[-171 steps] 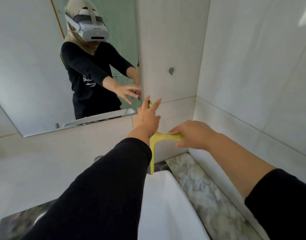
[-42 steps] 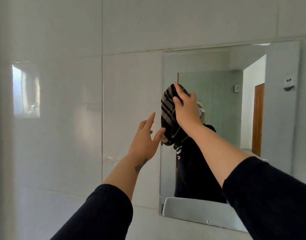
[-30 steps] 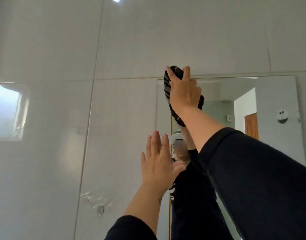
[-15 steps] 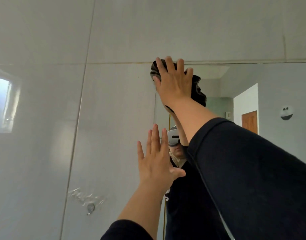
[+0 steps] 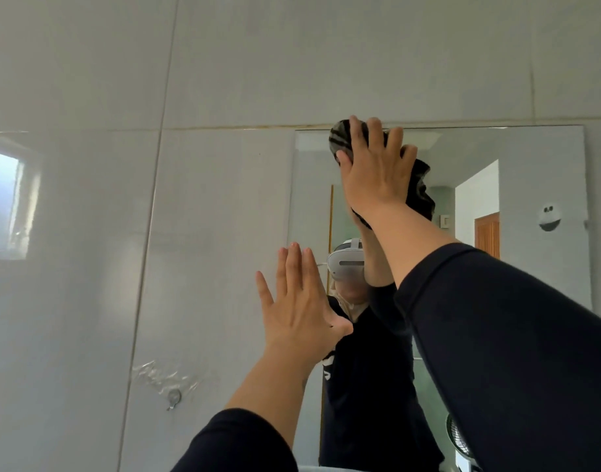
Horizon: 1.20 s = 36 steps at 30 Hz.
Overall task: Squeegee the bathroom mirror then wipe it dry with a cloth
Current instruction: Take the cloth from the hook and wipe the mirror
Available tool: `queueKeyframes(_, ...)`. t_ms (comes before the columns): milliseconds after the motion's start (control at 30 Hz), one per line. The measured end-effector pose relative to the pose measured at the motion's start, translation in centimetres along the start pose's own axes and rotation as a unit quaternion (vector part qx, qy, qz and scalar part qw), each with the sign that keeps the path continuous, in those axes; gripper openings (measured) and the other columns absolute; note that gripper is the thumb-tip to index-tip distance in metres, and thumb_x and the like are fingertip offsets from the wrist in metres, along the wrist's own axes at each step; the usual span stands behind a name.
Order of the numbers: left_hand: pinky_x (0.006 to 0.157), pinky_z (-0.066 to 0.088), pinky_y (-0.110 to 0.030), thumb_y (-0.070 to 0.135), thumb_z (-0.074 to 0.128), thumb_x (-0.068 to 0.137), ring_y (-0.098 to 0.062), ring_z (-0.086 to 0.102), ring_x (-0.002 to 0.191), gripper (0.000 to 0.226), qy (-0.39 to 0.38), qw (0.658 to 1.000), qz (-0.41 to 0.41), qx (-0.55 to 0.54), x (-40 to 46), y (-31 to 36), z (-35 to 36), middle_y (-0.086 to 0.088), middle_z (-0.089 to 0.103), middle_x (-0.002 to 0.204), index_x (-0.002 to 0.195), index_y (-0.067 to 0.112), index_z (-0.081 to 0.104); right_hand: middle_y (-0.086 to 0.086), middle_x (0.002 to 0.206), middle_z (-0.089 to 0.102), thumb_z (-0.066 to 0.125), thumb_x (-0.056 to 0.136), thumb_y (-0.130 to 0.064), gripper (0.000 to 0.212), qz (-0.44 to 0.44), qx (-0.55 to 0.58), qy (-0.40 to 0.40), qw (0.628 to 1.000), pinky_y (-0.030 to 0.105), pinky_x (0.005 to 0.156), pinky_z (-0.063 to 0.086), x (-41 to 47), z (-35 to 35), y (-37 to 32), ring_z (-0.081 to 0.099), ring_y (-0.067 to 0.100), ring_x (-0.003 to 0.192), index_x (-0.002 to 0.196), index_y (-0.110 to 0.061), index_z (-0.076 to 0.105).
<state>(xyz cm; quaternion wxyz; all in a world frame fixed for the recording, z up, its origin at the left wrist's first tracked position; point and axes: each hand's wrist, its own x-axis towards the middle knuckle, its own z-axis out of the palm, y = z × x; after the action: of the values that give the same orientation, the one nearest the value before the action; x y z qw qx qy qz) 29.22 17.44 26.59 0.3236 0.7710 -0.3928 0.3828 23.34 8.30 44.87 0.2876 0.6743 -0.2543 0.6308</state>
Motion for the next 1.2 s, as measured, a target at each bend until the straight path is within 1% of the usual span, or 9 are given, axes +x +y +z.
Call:
queueKeyframes(67, 0.113, -0.004, -0.062, 0.060, 0.060, 0.061, -0.022, -0.022, 0.145, 0.114, 0.013, 1.000, 0.025, 0.004, 0.0, 0.9, 0.1, -0.001, -0.015, 0.158, 0.148, 0.024, -0.003, 0.008, 0.138, 0.038, 0.034, 0.099, -0.042, 0.051, -0.004, 0.002, -0.002, 1.000, 0.047, 0.089, 0.035, -0.7, -0.1, 0.9, 0.039, 0.034, 0.113, 0.145, -0.021, 0.027)
queueKeyframes(133, 0.113, -0.004, -0.061, 0.065, 0.061, 0.060, -0.023, -0.020, 0.145, 0.114, 0.010, 0.999, 0.041, 0.007, 0.1, 1.8, 0.3, -0.001, -0.014, 0.158, 0.148, 0.027, -0.001, 0.008, 0.139, 0.037, 0.034, 0.099, -0.043, 0.051, 0.000, -0.001, -0.009, 1.000, 0.047, 0.088, 0.035, -1.1, -0.2, 1.9, 0.039, 0.034, 0.113, 0.145, -0.021, 0.027)
queueKeyframes(233, 0.115, -0.005, -0.057, 0.068, 0.060, 0.062, -0.022, -0.024, 0.144, 0.116, 0.001, 0.999, 0.043, -0.002, 0.7, 3.2, 0.6, -0.001, -0.019, 0.158, 0.149, 0.027, -0.004, 0.009, 0.139, 0.036, 0.034, 0.099, -0.043, 0.051, 0.014, -0.008, -0.014, 1.000, 0.047, 0.089, 0.035, -1.1, -0.6, 4.0, 0.039, 0.034, 0.115, 0.145, -0.021, 0.027)
queueKeyframes(400, 0.118, 0.002, -0.055, 0.066, 0.066, 0.060, -0.023, -0.025, 0.144, 0.123, -0.016, 0.999, 0.028, -0.026, 0.9, 4.0, 1.1, -0.001, -0.027, 0.156, 0.147, 0.029, -0.013, 0.009, 0.142, 0.033, 0.032, 0.100, -0.044, 0.051, 0.064, -0.020, -0.013, 0.998, 0.046, 0.090, 0.034, -0.5, -1.5, 8.8, 0.036, 0.035, 0.118, 0.146, -0.023, 0.026)
queueKeyframes(567, 0.119, 0.007, -0.053, 0.070, 0.065, 0.060, -0.023, -0.022, 0.145, 0.125, -0.006, 0.999, 0.030, -0.012, 0.8, 4.0, 0.9, -0.003, -0.025, 0.156, 0.147, 0.027, -0.013, 0.007, 0.142, 0.034, 0.031, 0.099, -0.045, 0.051, 0.095, -0.027, -0.012, 0.995, 0.046, 0.089, 0.035, -0.3, -2.0, 12.7, 0.037, 0.035, 0.118, 0.146, -0.024, 0.026)
queueKeyframes(867, 0.118, 0.003, -0.050, 0.072, 0.066, 0.063, -0.020, -0.022, 0.145, 0.127, -0.013, 0.999, 0.028, -0.011, 0.5, 4.1, 0.8, -0.002, -0.025, 0.157, 0.149, 0.026, -0.015, 0.008, 0.145, 0.032, 0.030, 0.099, -0.047, 0.055, 0.205, -0.039, -0.019, 0.978, 0.049, 0.091, 0.036, -1.1, -2.8, 20.1, 0.034, 0.037, 0.123, 0.148, -0.023, 0.023)
queueKeyframes(967, 0.117, 0.002, -0.050, 0.071, 0.067, 0.064, -0.020, -0.023, 0.145, 0.127, -0.009, 1.000, 0.029, -0.008, 0.4, 4.3, 0.7, -0.003, -0.025, 0.157, 0.150, 0.025, -0.014, 0.009, 0.145, 0.033, 0.028, 0.099, -0.048, 0.056, 0.228, -0.034, -0.019, 0.973, 0.048, 0.090, 0.036, -1.9, -3.0, 21.1, 0.035, 0.037, 0.121, 0.148, -0.023, 0.022)
queueKeyframes(1067, 0.117, 0.000, -0.050, 0.072, 0.066, 0.064, -0.019, -0.024, 0.144, 0.126, -0.009, 0.999, 0.031, -0.008, 0.3, 4.3, 0.7, -0.003, -0.025, 0.157, 0.150, 0.025, -0.013, 0.010, 0.141, 0.036, 0.028, 0.099, -0.048, 0.055, 0.279, -0.029, 0.000, 0.960, 0.047, 0.088, 0.037, -3.3, -2.9, 21.4, 0.037, 0.036, 0.118, 0.147, -0.021, 0.025)
queueKeyframes(1200, 0.118, 0.003, -0.050, 0.071, 0.066, 0.063, -0.019, -0.022, 0.145, 0.125, -0.009, 0.999, 0.031, -0.014, 0.3, 4.3, 0.7, -0.002, -0.022, 0.158, 0.150, 0.025, -0.011, 0.011, 0.139, 0.037, 0.029, 0.099, -0.046, 0.053, 0.323, -0.029, 0.017, 0.946, 0.046, 0.086, 0.036, -5.7, -2.7, 20.7, 0.038, 0.036, 0.117, 0.145, -0.019, 0.028)
